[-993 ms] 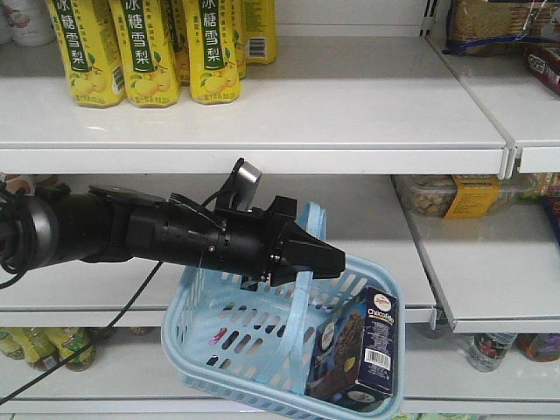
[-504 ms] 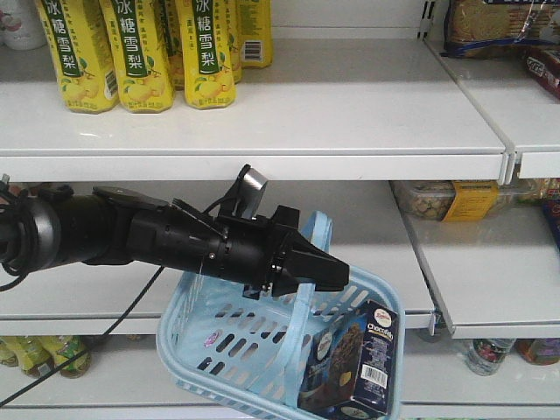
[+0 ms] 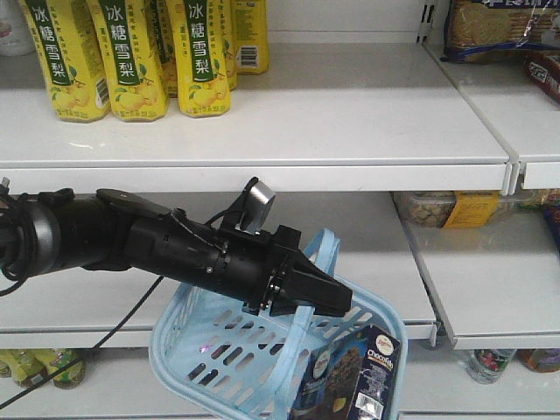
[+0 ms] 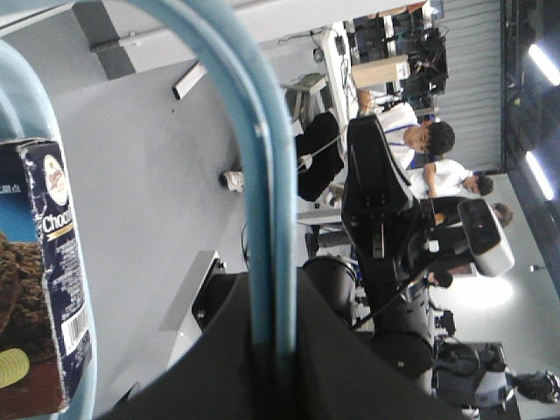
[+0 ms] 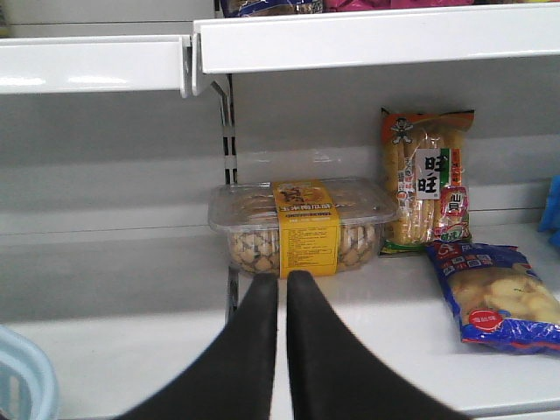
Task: Left arm holds basket, right arm returns cookies
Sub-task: 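Lower the basket slightly with the left gripper beside the shelf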
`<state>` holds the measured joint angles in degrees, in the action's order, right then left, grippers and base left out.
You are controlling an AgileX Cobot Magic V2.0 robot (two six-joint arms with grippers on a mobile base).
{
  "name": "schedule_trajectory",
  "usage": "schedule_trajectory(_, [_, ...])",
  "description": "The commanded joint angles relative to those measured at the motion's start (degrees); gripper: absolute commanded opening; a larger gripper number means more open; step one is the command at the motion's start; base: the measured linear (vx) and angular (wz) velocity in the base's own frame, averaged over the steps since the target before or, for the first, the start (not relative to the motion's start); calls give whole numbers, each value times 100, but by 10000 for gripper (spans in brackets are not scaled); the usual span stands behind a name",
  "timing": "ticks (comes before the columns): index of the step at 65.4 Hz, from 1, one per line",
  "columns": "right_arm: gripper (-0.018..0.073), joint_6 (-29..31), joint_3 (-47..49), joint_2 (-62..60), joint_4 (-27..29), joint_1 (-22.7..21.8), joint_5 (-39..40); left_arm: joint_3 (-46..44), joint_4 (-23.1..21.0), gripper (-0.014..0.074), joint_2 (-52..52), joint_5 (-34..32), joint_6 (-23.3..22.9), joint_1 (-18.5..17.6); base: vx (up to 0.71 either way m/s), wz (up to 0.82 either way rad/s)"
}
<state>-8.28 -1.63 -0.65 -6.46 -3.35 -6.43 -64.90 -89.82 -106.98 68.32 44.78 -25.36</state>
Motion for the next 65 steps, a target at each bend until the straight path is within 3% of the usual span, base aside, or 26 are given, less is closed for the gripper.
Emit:
schedule_trajectory(1, [-6,33,-97,-50,-71,-3,398,-267,-1172,-3,304,-499,200,98,4,-1])
schedule_trajectory(65, [-6,33,-97,-50,-71,-3,398,-267,-1172,-3,304,-499,200,98,1,0])
